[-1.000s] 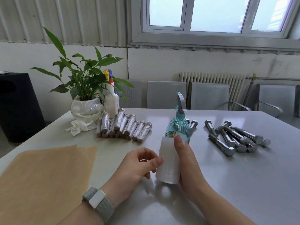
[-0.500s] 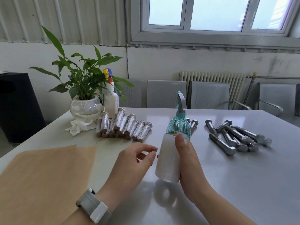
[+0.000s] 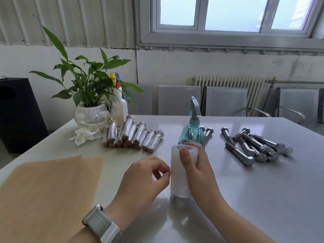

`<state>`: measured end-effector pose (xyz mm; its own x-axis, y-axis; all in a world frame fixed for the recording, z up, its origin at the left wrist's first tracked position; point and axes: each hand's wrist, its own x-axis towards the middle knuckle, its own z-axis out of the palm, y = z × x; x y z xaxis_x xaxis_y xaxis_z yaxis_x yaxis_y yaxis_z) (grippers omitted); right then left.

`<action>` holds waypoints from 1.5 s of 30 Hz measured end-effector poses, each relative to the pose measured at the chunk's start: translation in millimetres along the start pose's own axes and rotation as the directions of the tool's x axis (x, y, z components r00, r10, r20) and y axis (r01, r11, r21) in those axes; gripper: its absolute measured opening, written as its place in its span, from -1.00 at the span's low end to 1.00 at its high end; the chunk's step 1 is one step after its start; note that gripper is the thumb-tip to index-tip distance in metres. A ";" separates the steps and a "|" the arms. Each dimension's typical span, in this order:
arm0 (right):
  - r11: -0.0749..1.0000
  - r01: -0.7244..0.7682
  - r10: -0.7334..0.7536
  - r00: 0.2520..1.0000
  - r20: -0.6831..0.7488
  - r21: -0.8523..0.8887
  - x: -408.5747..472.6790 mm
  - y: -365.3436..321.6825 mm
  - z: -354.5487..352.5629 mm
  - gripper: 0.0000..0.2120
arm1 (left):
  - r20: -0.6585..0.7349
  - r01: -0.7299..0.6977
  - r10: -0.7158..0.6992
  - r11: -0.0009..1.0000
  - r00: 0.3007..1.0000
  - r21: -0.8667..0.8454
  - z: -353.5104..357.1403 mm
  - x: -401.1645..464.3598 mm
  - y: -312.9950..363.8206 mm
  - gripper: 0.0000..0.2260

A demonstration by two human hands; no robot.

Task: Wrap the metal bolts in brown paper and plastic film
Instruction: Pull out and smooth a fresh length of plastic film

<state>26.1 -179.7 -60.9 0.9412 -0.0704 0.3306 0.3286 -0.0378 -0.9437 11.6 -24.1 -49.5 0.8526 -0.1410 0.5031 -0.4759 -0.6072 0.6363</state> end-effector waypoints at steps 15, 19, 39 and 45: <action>0.930 -0.271 0.261 0.963 0.072 0.247 5.3 -7.9 -5.3 -0.32 | 0.231 0.397 -0.325 0.677 0.917 -0.620 0.1 6.5 -2.8 -0.87; 0.924 -0.282 0.277 0.959 0.058 0.259 5.3 -9.0 -4.6 -0.27 | 0.265 0.464 -0.409 0.530 0.873 -0.710 2.5 7.5 -2.3 -0.95; 0.929 -0.267 0.245 0.962 0.117 0.255 5.5 -5.6 -3.9 -0.34 | 0.275 0.393 -0.281 0.644 0.919 -0.656 9.5 3.4 -10.8 -0.81; 0.940 -0.262 0.247 0.965 0.092 0.220 5.7 -7.3 -4.2 -0.30 | 0.232 0.371 -0.291 0.670 0.928 -0.643 8.2 6.0 -11.4 -0.83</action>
<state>28.7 -184.0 -52.1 0.9963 0.0144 0.0843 0.0797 0.2019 -0.9762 23.9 -24.5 -58.6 0.9800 -0.1356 0.1455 -0.1408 0.0436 0.9891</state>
